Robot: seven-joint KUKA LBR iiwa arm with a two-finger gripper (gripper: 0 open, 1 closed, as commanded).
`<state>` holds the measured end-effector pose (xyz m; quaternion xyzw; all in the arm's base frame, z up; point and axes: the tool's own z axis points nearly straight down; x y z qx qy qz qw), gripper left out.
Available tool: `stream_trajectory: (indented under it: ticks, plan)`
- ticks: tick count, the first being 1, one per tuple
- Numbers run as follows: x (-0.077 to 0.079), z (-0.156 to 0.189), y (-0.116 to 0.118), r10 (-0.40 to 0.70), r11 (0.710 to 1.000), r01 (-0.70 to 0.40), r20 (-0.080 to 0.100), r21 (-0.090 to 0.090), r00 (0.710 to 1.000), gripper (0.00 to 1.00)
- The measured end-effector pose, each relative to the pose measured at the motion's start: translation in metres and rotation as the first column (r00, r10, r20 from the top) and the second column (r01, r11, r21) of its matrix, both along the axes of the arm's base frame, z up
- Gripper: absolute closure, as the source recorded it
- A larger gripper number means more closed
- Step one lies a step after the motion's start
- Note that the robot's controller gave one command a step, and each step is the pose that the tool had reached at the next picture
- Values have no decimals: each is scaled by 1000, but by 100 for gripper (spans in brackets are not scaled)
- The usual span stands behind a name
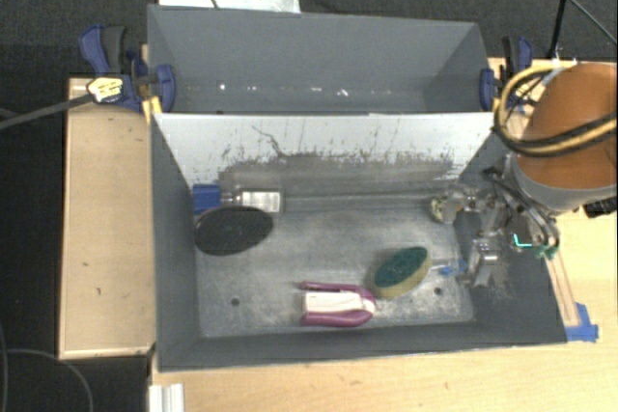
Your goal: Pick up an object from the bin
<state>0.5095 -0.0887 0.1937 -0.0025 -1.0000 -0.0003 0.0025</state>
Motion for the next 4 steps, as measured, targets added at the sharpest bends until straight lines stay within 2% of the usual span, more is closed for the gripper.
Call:
stream_trajectory:
  ticks: [1,2,3,4]
  plan:
    - [22,-128,14,-23,1000,23,1,1,1000,0]
    - [23,-123,13,-19,1000,19,7,-1,1000,100]
    - [4,1,23,7,1000,-7,14,-2,1000,100]
    - [-3,87,5,464,886,-464,12,-5,886,100]
